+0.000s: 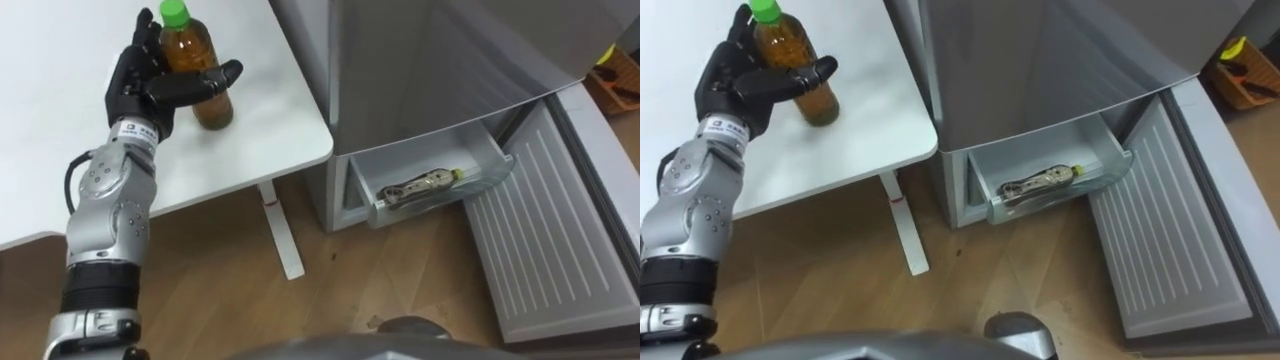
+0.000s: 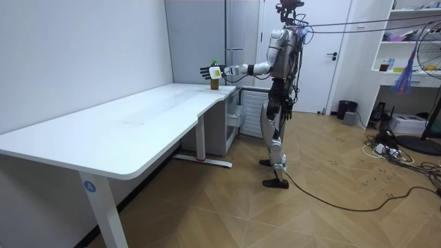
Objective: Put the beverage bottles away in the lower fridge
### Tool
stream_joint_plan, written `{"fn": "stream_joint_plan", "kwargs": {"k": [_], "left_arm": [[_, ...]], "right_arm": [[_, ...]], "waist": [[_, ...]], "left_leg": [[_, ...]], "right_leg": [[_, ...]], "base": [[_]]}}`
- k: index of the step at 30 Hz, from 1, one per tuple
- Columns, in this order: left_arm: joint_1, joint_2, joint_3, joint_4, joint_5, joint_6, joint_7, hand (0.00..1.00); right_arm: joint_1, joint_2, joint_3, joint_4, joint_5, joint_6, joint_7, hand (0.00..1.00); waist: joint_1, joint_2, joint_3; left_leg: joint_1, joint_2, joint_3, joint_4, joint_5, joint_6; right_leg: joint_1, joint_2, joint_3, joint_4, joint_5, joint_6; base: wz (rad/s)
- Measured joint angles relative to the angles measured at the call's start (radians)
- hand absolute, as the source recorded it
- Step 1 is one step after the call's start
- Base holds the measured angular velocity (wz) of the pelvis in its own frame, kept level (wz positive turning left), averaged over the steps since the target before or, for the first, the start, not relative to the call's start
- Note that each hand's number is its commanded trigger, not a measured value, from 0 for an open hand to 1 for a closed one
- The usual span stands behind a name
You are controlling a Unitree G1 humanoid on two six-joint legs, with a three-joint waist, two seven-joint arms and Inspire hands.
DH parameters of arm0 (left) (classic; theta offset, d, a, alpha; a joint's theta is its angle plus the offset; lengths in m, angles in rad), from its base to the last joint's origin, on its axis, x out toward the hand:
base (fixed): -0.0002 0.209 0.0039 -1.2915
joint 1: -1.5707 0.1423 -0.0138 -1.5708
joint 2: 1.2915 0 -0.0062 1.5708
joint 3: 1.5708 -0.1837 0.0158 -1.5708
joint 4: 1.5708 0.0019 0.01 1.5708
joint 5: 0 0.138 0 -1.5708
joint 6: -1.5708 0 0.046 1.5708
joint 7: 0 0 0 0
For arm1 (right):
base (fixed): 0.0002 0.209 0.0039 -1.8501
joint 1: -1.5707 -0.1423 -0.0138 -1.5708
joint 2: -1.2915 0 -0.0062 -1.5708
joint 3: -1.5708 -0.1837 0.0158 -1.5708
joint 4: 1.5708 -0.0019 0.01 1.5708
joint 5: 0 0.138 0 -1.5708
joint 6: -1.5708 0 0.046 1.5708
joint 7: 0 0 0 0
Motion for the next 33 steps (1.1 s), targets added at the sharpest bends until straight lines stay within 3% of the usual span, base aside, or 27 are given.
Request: {"fn": "stream_joint_plan", "kwargs": {"k": [9, 17, 20, 29, 30, 31, 32, 33], "left_arm": [[-0.017, 0.005, -0.001, 0.059, -0.002, 0.0, 0.003, 0.0], [-0.086, 0.021, 0.0, 0.155, -0.002, 0.0, 0.011, 0.0], [-0.096, 0.026, 0.0, 0.163, -0.001, 0.0, 0.012, 0.0], [-0.108, 0.038, 0.0, 0.163, -0.002, 0.0, 0.012, 0.0], [-0.108, 0.038, 0.0, 0.163, -0.002, 0.0, 0.012, 0.14], [-0.108, 0.039, 0.0, 0.163, -0.002, 0.0, 0.012, 0.58], [-0.108, 0.04, 0.0, 0.163, -0.003, 0.0, 0.012, 0.91], [-0.108, 0.04, 0.0, 0.163, -0.003, 0.0, 0.012, 1.0]], "right_arm": [[0.002, 0.0, 0.001, -0.001, 0.001, -0.009, -0.025, 0.0], [0.001, 0.0, 0.001, -0.002, 0.001, -0.006, -0.038, 0.0], [0.002, 0.0, 0.0, -0.004, 0.002, -0.006, -0.039, 0.0], [0.0, -0.001, -0.008, -0.014, 0.005, -0.008, -0.056, 0.0], [0.0, -0.001, -0.008, -0.015, 0.005, -0.008, -0.056, 0.0], [0.0, -0.001, -0.009, -0.016, 0.005, -0.008, -0.056, 0.0], [0.001, -0.001, -0.009, -0.017, 0.005, -0.008, -0.056, 0.0], [0.001, -0.001, -0.009, -0.017, 0.005, -0.008, -0.056, 0.0]], "waist": [[-0.009, 0.0, 0.0003], [-0.015, 0.014, 0.0003], [-0.016, 0.022, -0.0031], [-0.016, 0.022, -0.0027], [-0.016, 0.022, -0.0027], [-0.017, 0.022, -0.0027], [-0.017, 0.022, -0.0027], [-0.017, 0.022, -0.0027]], "left_leg": [[0.003, -0.001, 0.002, 0.001, 0.0, 0.0], [0.001, 0.003, 0.017, -0.003, -0.001, -0.001], [0.002, 0.002, 0.03, -0.002, -0.001, -0.001], [0.008, -0.001, 0.042, -0.003, -0.001, -0.001], [0.008, 0.0, 0.042, -0.004, -0.001, -0.001], [0.01, 0.0, 0.042, -0.005, -0.001, -0.001], [0.012, 0.0, 0.043, -0.005, -0.001, -0.001], [0.012, 0.0, 0.043, -0.005, -0.001, -0.001]], "right_leg": [[0.001, 0.004, 0.022, -0.004, 0.0, 0.0], [-0.01, 0.012, 0.037, 0.0, 0.001, -0.002], [-0.018, 0.014, 0.048, 0.006, 0.001, -0.002], [-0.022, 0.015, 0.062, 0.015, 0.0, -0.001], [-0.022, 0.016, 0.062, 0.015, 0.0, -0.001], [-0.022, 0.016, 0.062, 0.017, 0.0, -0.001], [-0.022, 0.016, 0.063, 0.018, 0.0, -0.001], [-0.022, 0.017, 0.064, 0.019, 0.0, -0.001]], "base": [[-0.03], [-0.04], [-0.14], [-0.05], [0.0], [0.0], [0.0], [0.0]]}}
